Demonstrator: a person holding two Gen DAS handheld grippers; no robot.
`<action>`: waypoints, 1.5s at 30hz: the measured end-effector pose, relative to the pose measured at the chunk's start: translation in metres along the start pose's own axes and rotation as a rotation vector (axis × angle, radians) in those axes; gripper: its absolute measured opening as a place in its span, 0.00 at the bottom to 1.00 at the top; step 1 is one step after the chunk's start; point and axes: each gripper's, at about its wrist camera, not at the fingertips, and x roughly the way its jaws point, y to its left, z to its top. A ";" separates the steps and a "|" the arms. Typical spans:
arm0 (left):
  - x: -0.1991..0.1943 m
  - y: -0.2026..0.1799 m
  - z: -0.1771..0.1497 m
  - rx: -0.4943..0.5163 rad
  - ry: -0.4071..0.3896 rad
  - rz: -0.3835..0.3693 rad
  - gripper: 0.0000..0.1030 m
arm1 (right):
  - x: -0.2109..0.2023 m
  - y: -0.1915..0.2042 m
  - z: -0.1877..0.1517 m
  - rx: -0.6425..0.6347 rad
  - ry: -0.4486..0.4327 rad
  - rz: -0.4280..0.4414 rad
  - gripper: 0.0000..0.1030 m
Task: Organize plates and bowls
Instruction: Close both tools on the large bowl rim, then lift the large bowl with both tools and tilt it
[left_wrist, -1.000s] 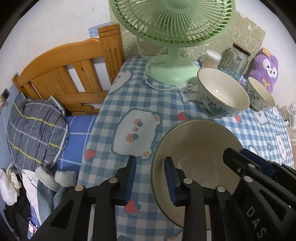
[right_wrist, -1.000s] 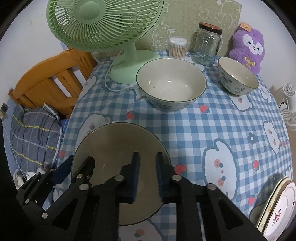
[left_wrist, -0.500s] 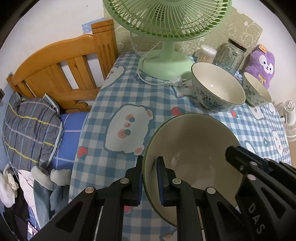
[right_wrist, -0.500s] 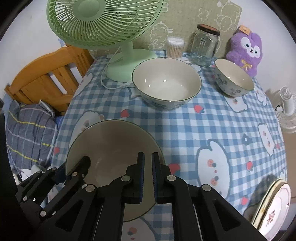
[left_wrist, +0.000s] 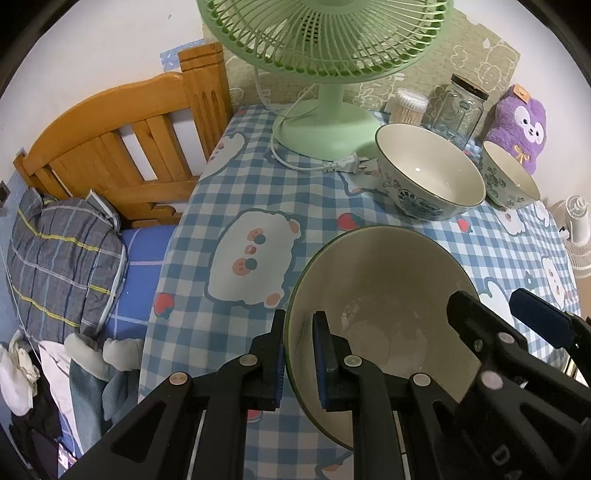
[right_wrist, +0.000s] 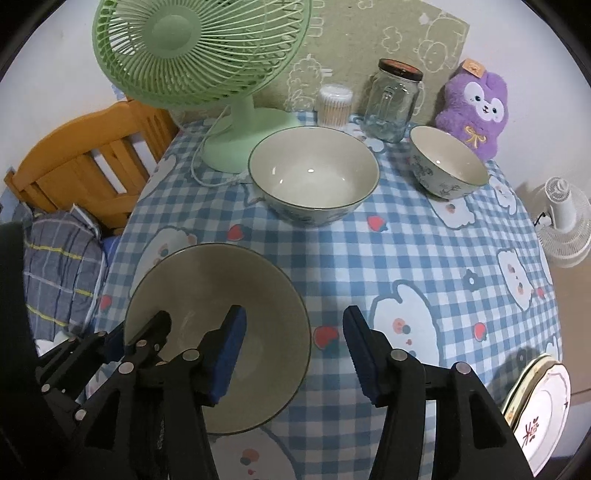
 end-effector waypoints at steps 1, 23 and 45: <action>0.000 -0.001 0.000 0.005 -0.003 0.003 0.10 | 0.002 -0.001 0.000 0.006 0.000 0.004 0.53; 0.000 -0.005 -0.007 0.042 0.002 0.017 0.10 | 0.017 -0.002 -0.006 0.018 0.056 -0.003 0.19; -0.048 -0.045 -0.022 0.065 -0.054 0.030 0.10 | -0.040 -0.044 -0.028 0.043 -0.010 -0.008 0.19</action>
